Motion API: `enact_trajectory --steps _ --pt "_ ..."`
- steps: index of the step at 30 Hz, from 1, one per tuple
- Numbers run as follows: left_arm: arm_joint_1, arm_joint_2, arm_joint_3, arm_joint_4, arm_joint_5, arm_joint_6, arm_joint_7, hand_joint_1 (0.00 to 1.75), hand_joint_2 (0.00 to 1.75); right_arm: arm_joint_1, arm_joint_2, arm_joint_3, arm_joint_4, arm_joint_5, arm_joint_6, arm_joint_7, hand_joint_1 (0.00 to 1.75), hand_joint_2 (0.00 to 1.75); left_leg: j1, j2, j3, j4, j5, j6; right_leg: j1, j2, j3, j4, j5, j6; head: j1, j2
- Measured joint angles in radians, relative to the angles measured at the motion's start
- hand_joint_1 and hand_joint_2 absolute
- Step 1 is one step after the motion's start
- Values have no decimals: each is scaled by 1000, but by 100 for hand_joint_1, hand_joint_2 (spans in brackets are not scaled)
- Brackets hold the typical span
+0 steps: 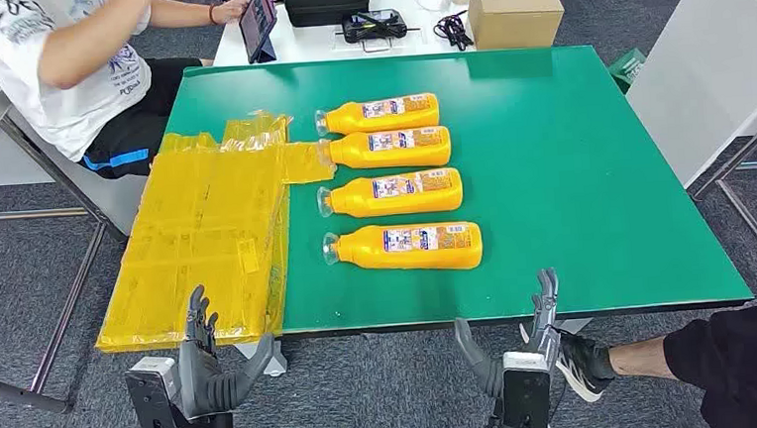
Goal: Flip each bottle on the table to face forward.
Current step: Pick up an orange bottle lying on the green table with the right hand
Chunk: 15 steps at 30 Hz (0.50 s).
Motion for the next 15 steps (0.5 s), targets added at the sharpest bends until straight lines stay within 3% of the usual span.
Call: enact_trajectory --steps 15 --pt "-1 0 -3 0 -6 0 -1 0 175 0 0 -1 0 0 0 0 0 175 0 0 0 0 0 0 0 0 0 0 0 0 0 0"
